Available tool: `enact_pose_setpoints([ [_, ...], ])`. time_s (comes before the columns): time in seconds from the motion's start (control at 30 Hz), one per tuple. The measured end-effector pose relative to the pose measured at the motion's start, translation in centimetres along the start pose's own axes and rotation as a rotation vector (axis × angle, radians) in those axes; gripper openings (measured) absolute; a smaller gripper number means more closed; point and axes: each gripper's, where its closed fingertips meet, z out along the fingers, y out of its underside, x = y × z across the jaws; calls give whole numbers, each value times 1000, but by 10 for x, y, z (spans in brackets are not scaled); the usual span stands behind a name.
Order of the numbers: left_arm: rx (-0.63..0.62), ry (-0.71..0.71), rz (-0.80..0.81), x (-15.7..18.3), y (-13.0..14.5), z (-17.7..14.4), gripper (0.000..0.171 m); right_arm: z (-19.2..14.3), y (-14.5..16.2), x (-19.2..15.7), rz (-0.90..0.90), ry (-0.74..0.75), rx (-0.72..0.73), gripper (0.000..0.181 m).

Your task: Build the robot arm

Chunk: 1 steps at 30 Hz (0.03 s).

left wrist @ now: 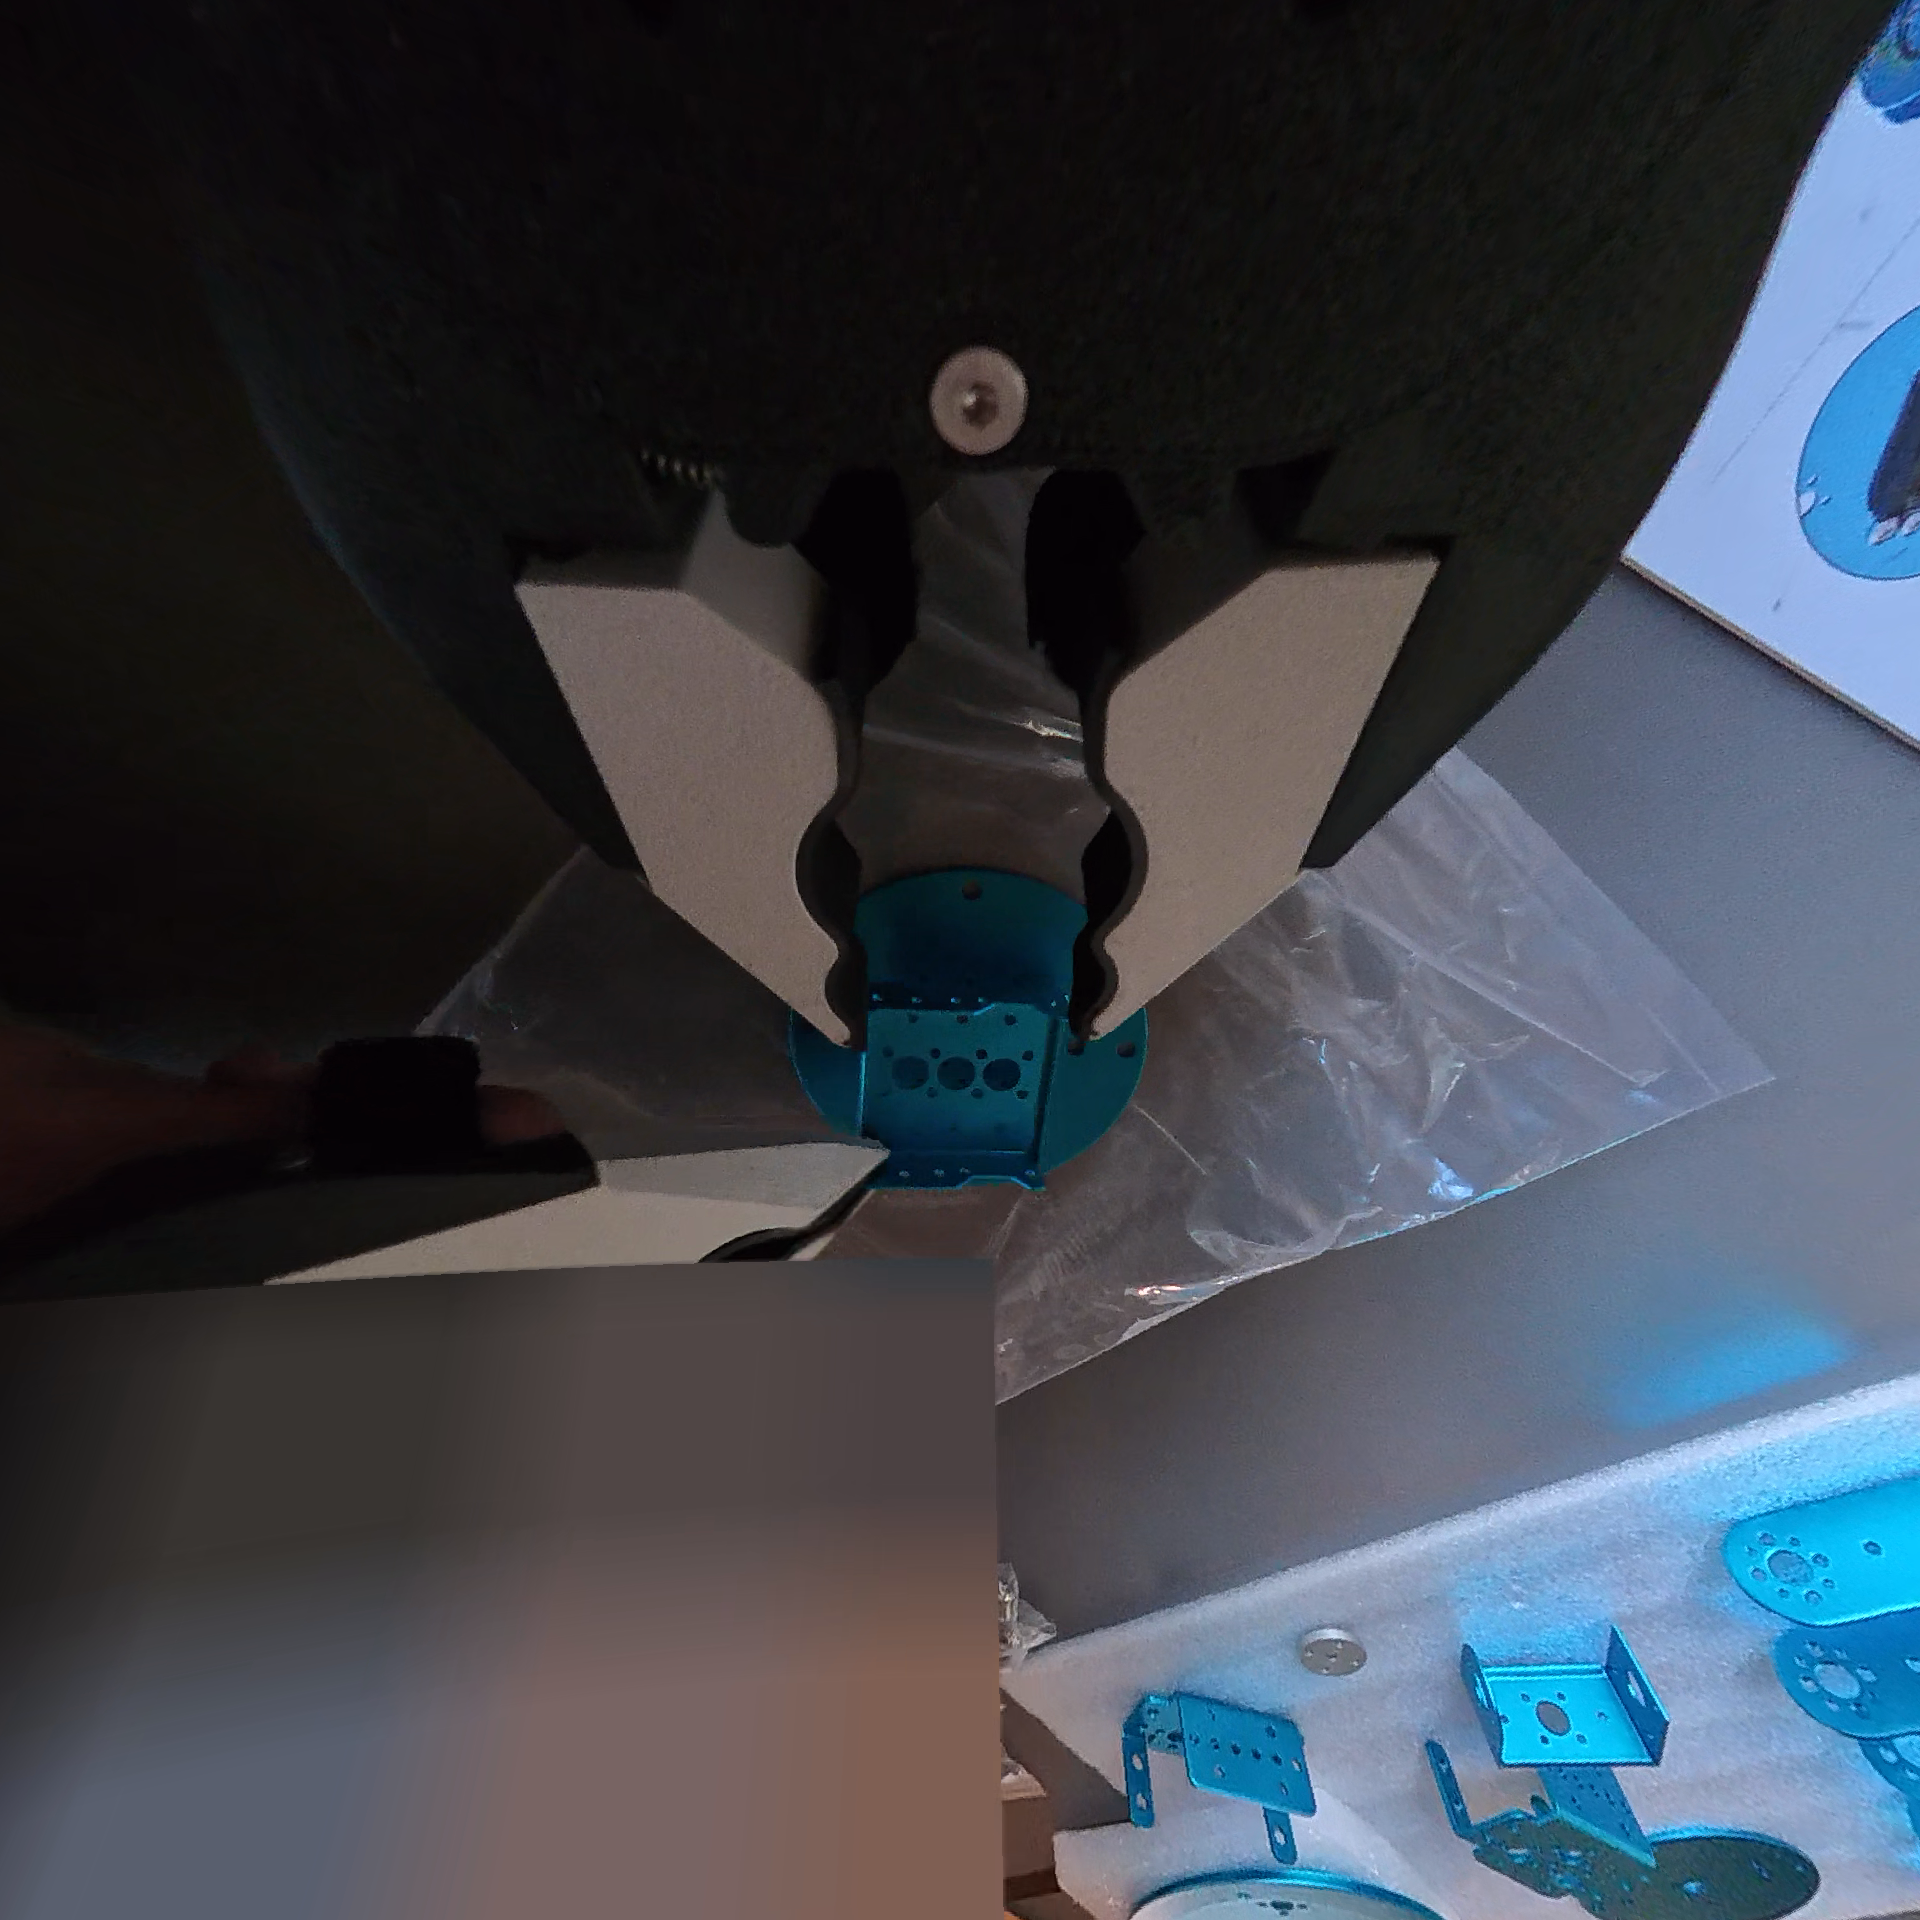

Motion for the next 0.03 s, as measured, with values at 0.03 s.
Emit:
enact_pose_setpoints([
  [0.03, -13, -4, 3, 0, 2, 1, 38, 1, 2, -1, 3, -4, -3, 0],
])
